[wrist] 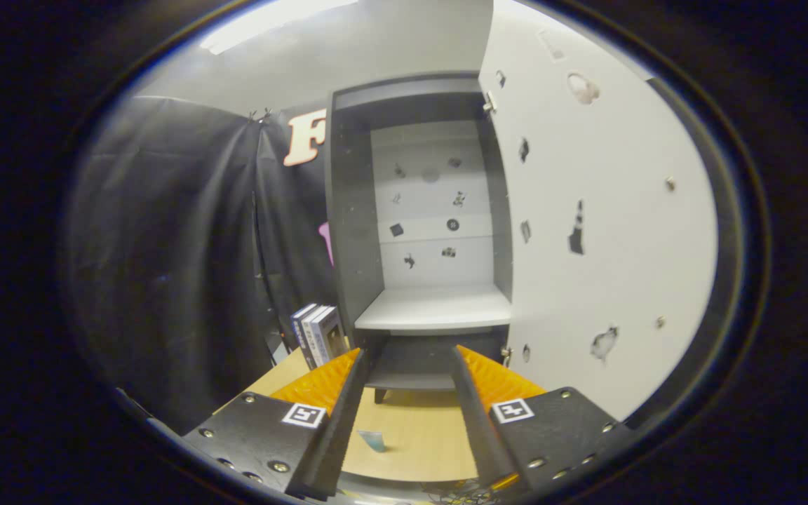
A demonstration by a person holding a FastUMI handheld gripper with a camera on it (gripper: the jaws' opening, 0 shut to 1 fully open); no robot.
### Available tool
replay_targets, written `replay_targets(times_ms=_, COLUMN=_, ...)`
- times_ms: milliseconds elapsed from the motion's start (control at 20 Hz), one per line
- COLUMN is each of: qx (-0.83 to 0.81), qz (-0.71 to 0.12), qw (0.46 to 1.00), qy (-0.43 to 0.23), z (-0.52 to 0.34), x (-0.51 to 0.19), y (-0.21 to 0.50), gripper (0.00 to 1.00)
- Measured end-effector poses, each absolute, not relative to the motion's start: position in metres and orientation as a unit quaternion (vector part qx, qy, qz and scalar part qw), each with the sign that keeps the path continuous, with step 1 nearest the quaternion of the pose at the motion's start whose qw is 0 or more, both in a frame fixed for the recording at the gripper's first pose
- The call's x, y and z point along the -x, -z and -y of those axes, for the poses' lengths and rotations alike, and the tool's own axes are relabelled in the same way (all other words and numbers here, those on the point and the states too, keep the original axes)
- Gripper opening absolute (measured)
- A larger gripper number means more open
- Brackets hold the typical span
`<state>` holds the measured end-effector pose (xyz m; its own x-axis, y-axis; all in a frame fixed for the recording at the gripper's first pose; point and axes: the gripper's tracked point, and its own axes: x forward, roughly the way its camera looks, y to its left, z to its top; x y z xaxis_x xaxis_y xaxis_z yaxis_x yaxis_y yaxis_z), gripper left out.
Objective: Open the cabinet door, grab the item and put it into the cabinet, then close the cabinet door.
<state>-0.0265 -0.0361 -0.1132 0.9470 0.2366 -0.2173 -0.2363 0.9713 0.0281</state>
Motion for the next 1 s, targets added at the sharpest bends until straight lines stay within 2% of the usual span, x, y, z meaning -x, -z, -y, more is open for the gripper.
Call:
replay_targets(times_ms=100, qx=-0.011, qz=-0.133, qw=0.982, qy=-0.135, z=0.012, x=0.011, y=0.147, gripper=0.87)
replay_targets(times_ms=200, qx=-0.023, qz=-0.165, qw=0.977, qy=-0.135, z=-0.001, x=-0.005, y=0.188, gripper=0.94)
replay_targets(times_ms=700, qx=-0.008, qz=-0.285, qw=0.947, qy=-0.150, z=-0.043, x=-0.033, y=0.363, gripper=0.94)
replay_targets(times_ms=1000, qx=-0.002, qz=-0.327, qw=0.933, qy=-0.148, z=-0.050, x=-0.031, y=0.431, gripper=0.95)
